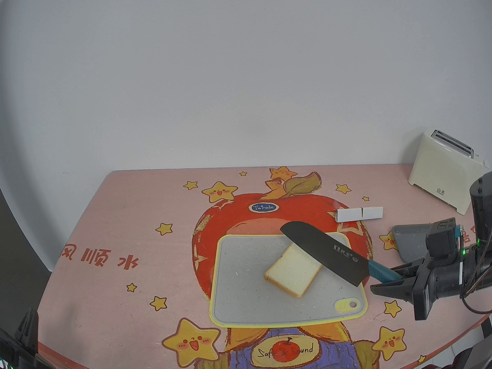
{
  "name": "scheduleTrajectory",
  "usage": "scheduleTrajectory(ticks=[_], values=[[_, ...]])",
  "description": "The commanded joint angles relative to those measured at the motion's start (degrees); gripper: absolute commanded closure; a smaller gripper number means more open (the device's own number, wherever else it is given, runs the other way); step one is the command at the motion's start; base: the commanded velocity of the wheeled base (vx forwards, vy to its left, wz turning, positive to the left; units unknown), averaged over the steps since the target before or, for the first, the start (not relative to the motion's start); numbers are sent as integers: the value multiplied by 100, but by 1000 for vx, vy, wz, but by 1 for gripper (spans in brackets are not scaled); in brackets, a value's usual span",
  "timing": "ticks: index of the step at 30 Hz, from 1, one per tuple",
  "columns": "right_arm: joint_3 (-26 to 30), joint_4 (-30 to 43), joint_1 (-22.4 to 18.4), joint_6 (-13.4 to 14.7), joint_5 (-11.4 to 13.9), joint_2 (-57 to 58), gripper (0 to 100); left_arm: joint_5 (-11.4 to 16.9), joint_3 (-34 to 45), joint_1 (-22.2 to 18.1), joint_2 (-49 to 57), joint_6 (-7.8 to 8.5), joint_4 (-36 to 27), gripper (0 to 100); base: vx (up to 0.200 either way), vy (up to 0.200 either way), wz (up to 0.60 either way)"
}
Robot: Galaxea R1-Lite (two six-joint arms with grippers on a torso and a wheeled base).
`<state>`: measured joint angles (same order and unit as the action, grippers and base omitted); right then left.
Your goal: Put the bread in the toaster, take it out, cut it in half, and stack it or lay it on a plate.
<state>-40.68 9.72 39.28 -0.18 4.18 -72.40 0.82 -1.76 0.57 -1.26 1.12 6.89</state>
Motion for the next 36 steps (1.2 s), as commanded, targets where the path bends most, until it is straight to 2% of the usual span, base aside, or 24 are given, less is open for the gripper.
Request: scheduleTrajectory(ticks=[1,2,3,4,6,9,14,16,18,19,20,21,22,24,25,26,27,36], values=[[-1,4,36,1,4,-37,100,15,-1459,162,-1755,-15,1342,100,0,0,0],[25,4,71,1,4,-99,100,138,-1424,224,-2107,-15,1491,100,0,0,0],[25,4,71,1,4,-99,100,138,-1424,224,-2107,-15,1491,100,0,0,0],[78,-14,115,1,-5,-81,100,507,-1380,303,-2291,-15,1640,100,0,0,0],[51,-22,89,1,-5,-55,100,709,-1389,321,-2564,-7,1675,100,0,0,0],[60,-14,54,9,-5,15,100,824,-1336,329,-2661,55,1684,100,0,0,0],[122,-14,54,9,4,68,100,1078,-1565,426,-3047,310,1799,100,0,0,0],[122,-14,89,9,4,77,100,1219,-2004,426,-3689,424,2150,100,0,0,0],[122,-14,89,9,4,86,100,1298,-2224,426,-4040,442,2387,100,0,0,0],[122,-5,89,9,4,94,100,1412,-2531,470,-4621,433,2792,100,0,0,0],[122,-5,89,9,4,94,100,1412,-2531,470,-4621,433,2792,100,0,0,0],[122,-5,89,9,4,94,100,1544,-2927,760,-5543,406,3460,100,0,0,0],[122,-5,89,9,4,94,100,1544,-2936,786,-5579,406,3495,100,0,0,0],[122,-5,89,9,-5,86,100,1509,-3156,1323,-6413,398,3925,100,0,0,0],[122,-5,89,9,-5,86,100,1509,-3156,1323,-6413,398,3925,100,0,0,0],[122,-14,98,9,-5,77,100,1439,-3173,1709,-6844,406,4049,100,0,0,0],[122,-14,106,9,-5,68,100,1369,-3191,1929,-7064,406,4128,100,0,0,0],[122,-5,115,9,4,51,100,1395,-3270,2861,-8031,398,4207,100,0,0,0]])
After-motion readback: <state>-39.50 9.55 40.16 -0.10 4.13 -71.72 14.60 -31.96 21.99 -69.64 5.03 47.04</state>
